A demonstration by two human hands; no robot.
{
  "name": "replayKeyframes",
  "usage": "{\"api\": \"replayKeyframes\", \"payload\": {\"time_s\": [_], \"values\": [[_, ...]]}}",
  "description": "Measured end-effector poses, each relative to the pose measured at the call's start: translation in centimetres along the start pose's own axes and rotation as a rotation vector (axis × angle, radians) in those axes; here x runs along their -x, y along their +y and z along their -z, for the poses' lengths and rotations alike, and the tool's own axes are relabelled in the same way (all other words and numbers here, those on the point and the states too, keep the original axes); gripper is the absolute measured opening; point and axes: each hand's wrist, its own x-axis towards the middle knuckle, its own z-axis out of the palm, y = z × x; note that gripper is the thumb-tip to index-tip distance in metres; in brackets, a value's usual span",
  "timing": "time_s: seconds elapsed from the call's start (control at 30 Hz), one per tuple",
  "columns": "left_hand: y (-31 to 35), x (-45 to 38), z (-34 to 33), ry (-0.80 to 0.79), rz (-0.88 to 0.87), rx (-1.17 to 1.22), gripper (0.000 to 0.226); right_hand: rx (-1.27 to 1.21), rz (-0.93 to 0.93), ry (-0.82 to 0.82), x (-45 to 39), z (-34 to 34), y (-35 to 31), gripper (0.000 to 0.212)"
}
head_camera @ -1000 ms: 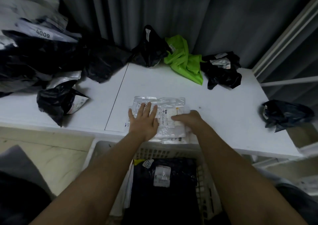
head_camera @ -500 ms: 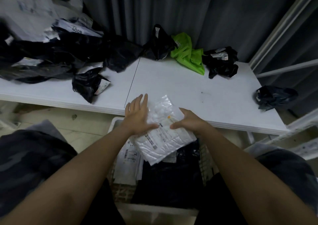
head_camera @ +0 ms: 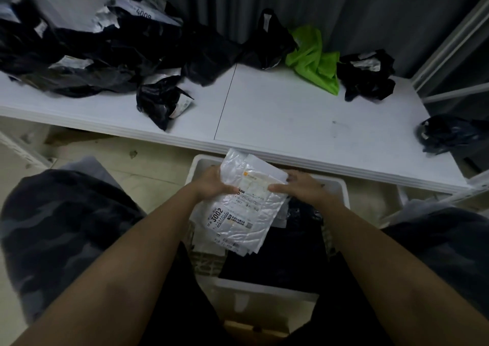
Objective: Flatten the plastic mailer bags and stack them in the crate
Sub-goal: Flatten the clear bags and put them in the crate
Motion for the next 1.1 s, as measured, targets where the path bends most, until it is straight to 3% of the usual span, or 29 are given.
{"api": "replayKeyframes", "payload": {"time_s": [0.07,0.13,0.23,0.3,0.47,0.57,0.7,0.73,0.77,0.87,0.9,0.93,0.97,1.0,1.03,1.1], "values": [[-0.9,-0.2,0.3,-0.007,0.052,0.049,0.052,-0.110,-0.086,0.030,-0.5,-0.9,1.5,0.024],[-1.8,-0.7,0.1,-0.048,0.118,0.086,0.043,-0.204,-0.181,0.039,-1.3,-2.2,3.0,0.033],[-3.1,-1.6,-0.8,-0.064,0.235,0.130,0.076,-0.340,-0.333,-0.003,-2.9,-4.9,5.2,0.044],[-4.3,-2.8,-1.5,-0.040,0.298,0.127,0.079,-0.380,-0.394,0.000,-4.2,-6.5,6.5,0.040],[-6.7,-4.7,-3.4,0.009,0.387,-0.053,0.043,-0.325,-0.462,0.049,-6.1,-9.0,8.4,0.027],[-8.7,-6.6,-4.6,0.060,0.410,-0.130,0.033,-0.290,-0.498,0.070,-7.6,-10.3,10.0,0.043],[-11.0,-8.9,-5.8,0.095,0.585,-0.171,0.057,-0.110,-0.544,0.066,-10.3,-11.7,11.1,0.047],[-11.5,-9.4,-6.2,0.087,0.605,-0.172,0.060,-0.063,-0.560,0.057,-10.9,-11.9,11.4,0.039],[-11.9,-9.8,-6.5,0.073,0.617,-0.179,0.063,-0.014,-0.572,0.047,-11.4,-12.0,11.3,0.017],[-12.9,-10.7,-7.3,0.077,0.667,-0.192,0.069,0.098,-0.614,0.017,-13.4,-12.9,12.6,0.052],[-13.4,-11.0,-7.5,0.070,0.668,-0.203,0.072,0.130,-0.622,0.007,-13.9,-13.4,12.5,0.046],[-13.6,-11.3,-7.8,0.062,0.655,-0.220,0.075,0.134,-0.607,-0.010,-14.3,-13.8,12.4,0.025],[-13.9,-11.7,-8.0,0.071,0.638,-0.239,0.077,0.118,-0.589,-0.009,-14.9,-14.2,12.7,0.033],[-14.3,-12.3,-8.2,0.096,0.643,-0.243,0.080,0.110,-0.563,-0.031,-15.6,-14.5,12.9,0.062],[-14.1,-12.3,-8.2,0.131,0.679,-0.228,0.082,0.105,-0.545,-0.047,-15.8,-14.7,12.8,0.078],[-14.4,-12.8,-8.3,0.167,0.731,-0.215,0.084,0.064,-0.523,-0.063,-16.4,-14.8,12.8,0.084]]}}
